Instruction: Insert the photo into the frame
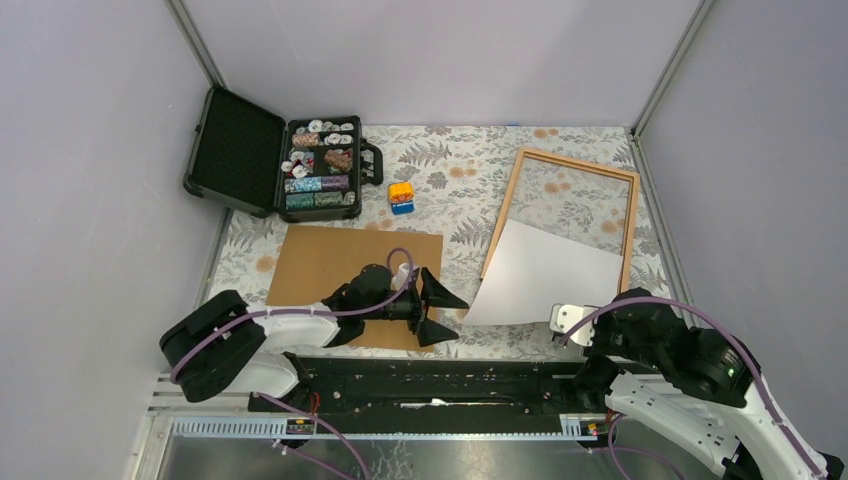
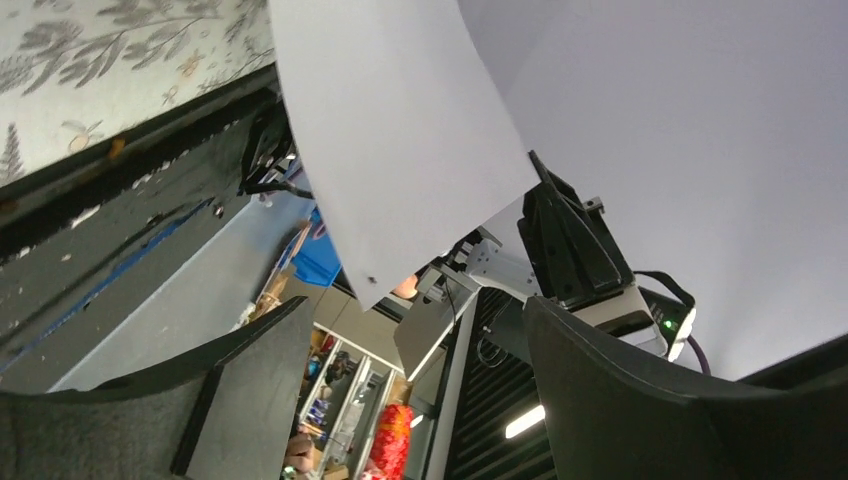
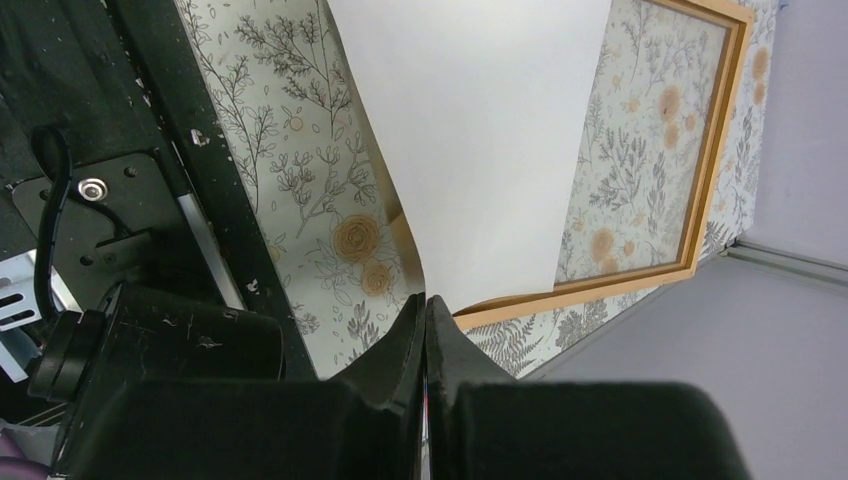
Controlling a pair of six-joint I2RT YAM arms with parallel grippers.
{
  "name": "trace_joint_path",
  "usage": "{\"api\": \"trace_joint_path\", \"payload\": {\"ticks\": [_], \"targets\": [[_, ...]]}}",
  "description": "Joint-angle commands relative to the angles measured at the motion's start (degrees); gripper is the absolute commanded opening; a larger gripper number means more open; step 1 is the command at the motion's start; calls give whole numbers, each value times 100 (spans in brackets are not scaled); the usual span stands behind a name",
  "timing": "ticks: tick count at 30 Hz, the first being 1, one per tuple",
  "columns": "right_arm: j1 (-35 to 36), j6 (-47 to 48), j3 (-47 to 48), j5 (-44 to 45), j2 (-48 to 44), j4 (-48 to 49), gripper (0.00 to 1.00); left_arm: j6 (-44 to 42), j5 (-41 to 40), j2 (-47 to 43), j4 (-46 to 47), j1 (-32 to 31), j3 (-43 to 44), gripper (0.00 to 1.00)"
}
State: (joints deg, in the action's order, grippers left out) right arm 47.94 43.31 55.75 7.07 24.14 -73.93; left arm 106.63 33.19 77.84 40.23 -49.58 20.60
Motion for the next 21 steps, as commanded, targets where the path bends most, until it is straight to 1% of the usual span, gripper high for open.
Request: {"api": "trace_joint_path", "payload": {"ticks": [1, 3, 6, 9, 11, 14, 16, 18, 21], "targets": [[-13, 124, -50, 284, 132, 117, 0, 294, -314, -222, -828, -125, 251, 80], [-18, 146, -60, 289, 128, 154, 0, 491, -318, -59, -514, -204, 288, 77], [-17, 151, -62, 281, 134, 191, 0, 654, -335, 233, -355, -369, 421, 71], [-13, 151, -55, 283, 150, 195, 0, 905, -401, 543, 21, -523, 490, 62], [-13, 157, -54, 284, 162, 206, 0, 984, -423, 663, 59, -622, 620, 59], [-14, 177, -53, 280, 175, 208, 0, 1049, -537, 731, 43, -710, 691, 43], [-15, 187, -57, 285, 176, 212, 0, 1059, -602, 753, -24, -711, 687, 36], [-18, 187, -71, 289, 144, 212, 0, 1069, -647, 814, -15, -711, 681, 25], [-18, 178, -105, 325, 65, 212, 0, 1056, -576, 1014, 166, -711, 795, 12]]}}
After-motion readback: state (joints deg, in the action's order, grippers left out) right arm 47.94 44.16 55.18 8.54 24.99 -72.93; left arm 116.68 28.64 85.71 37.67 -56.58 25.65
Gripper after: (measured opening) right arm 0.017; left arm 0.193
